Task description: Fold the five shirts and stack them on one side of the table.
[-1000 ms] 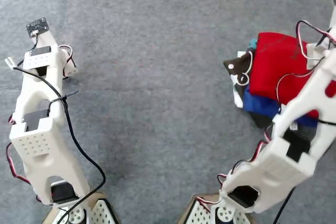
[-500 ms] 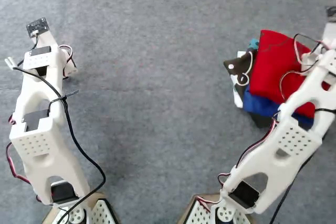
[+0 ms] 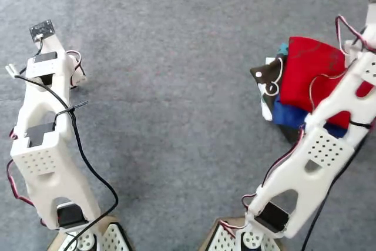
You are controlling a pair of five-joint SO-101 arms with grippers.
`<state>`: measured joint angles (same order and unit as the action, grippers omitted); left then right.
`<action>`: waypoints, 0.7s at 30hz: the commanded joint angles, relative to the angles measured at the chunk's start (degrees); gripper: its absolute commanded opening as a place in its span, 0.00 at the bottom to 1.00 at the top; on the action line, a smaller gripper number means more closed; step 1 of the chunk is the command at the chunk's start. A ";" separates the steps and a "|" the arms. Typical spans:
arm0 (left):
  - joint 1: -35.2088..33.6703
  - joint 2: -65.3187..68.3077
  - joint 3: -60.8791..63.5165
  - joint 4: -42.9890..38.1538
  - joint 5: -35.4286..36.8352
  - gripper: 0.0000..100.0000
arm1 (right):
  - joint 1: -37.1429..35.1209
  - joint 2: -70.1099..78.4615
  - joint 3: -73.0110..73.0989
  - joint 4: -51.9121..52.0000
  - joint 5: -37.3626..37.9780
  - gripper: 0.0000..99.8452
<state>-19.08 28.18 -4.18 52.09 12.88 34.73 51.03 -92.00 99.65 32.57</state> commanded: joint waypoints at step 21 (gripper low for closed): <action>0.75 -0.44 -1.10 -0.26 -0.44 0.03 | 8.44 -4.44 18.07 0.88 1.93 0.02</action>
<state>-18.99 28.44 -4.18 52.09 12.88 43.60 50.59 -68.44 98.24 34.07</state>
